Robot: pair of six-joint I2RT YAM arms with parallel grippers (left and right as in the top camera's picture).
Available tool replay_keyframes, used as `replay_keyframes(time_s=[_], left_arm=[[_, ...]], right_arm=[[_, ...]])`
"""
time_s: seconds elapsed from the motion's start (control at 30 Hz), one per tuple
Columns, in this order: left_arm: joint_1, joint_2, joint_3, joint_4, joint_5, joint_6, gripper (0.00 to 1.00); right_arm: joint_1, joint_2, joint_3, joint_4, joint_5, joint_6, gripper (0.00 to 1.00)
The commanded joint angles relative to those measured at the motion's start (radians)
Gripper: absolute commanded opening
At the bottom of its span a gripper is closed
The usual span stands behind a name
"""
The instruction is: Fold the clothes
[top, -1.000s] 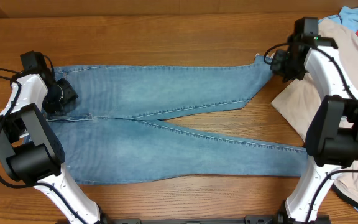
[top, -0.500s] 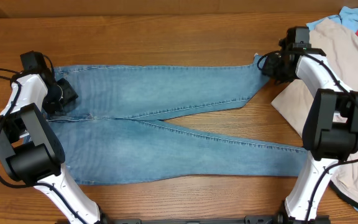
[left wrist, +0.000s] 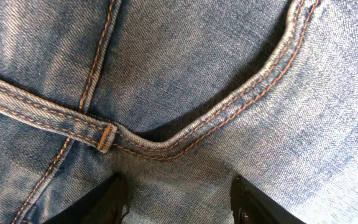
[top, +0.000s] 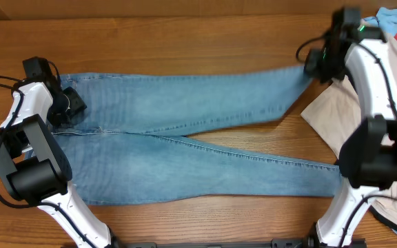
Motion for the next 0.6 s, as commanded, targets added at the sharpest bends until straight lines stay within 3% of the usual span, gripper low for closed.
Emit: replay_keyframes(time_s=[0.0, 0.23, 0.57], left_arm=[[0.007, 0.074, -0.050, -0.038, -0.009, 0.011, 0.57], [0.007, 0.074, -0.050, -0.053, -0.009, 0.011, 0.57], [0.007, 0.074, -0.050, -0.052, -0.010, 0.011, 0.57]], right_arm=[[0.015, -0.084, 0.100, -0.020, 0.064, -0.030, 0.19], [0.019, 0.013, 0.100, -0.034, 0.064, -0.027, 0.28], [0.010, 0.129, 0.100, -0.083, 0.140, -0.002, 0.28]])
